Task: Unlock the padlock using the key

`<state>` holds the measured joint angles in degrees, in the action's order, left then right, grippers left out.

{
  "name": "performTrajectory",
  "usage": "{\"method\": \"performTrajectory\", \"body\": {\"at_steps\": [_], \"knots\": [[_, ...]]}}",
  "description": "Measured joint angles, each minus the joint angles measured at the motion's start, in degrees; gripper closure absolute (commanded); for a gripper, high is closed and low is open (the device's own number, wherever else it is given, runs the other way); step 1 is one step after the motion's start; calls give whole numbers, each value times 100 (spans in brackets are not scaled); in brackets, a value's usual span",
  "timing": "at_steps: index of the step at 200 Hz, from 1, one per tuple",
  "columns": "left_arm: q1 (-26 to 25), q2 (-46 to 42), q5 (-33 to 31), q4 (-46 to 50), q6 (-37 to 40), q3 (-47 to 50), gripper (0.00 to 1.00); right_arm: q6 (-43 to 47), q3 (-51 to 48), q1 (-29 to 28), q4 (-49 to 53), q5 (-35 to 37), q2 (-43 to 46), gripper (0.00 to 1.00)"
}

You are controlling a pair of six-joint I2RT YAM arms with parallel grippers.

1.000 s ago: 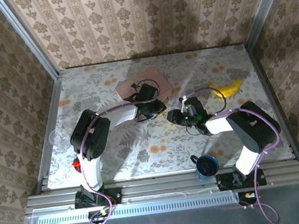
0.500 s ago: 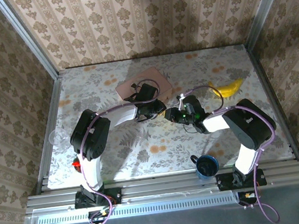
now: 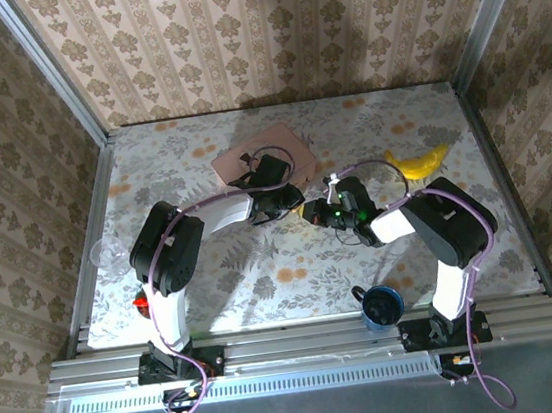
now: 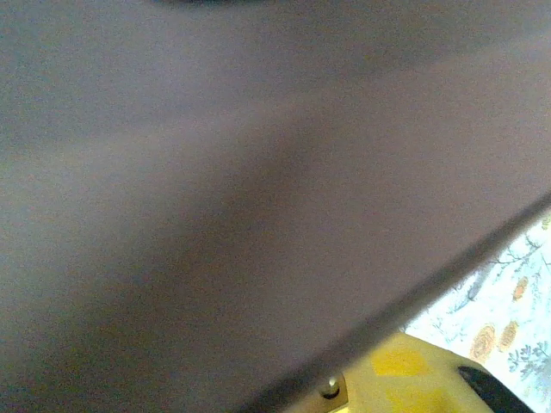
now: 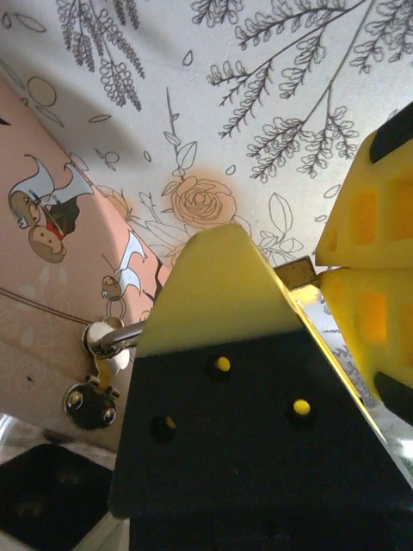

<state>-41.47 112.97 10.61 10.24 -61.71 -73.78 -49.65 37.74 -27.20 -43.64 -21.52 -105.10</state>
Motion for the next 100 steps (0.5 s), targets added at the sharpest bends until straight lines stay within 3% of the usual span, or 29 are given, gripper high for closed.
{"method": "performTrajectory", "body": {"at_steps": [49,100], "knots": [[76,0,-181,42,0,0,100,-68,297,0,-2,-125,-275,100],[74,-24,-105,-151,-28,105,44,-184,310,0,-31,-81,-321,100]]}}
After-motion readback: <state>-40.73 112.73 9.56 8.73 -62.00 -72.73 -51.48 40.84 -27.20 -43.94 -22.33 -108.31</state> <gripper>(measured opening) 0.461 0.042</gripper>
